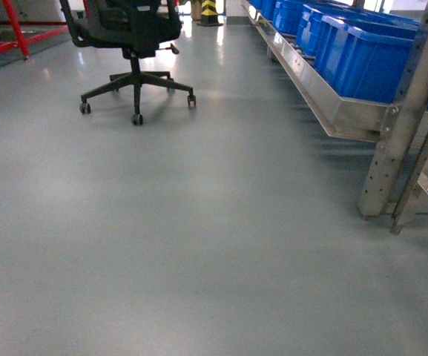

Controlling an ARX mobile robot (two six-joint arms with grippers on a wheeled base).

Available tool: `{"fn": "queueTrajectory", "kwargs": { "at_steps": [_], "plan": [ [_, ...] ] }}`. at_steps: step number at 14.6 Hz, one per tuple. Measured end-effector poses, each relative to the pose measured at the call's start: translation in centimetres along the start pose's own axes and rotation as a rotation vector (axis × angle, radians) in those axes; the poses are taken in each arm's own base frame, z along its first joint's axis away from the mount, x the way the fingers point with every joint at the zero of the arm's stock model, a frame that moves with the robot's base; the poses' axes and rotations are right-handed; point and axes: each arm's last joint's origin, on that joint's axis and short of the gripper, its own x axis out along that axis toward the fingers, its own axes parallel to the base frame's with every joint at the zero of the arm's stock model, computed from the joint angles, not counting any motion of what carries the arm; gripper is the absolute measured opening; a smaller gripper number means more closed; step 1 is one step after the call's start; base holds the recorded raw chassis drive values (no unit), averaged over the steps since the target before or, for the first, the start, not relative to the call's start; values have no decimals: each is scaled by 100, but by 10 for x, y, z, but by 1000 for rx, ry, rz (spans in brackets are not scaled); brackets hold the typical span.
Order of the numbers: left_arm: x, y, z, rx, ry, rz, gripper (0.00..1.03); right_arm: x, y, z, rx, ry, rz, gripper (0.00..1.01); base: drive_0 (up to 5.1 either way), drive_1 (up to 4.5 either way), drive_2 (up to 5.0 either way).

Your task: Pick capacitor and pack into box

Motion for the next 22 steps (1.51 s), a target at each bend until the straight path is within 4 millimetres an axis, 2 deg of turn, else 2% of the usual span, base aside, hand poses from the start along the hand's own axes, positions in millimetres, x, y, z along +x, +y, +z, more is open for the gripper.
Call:
{"fn": "queueTrajectory", "kwargs": {
  "at_steps": [22],
  "plan": [
    [0,0,0,0,-2,0,44,0,0,0,0,-1,0,98,-499,247,247]
  ]
}}
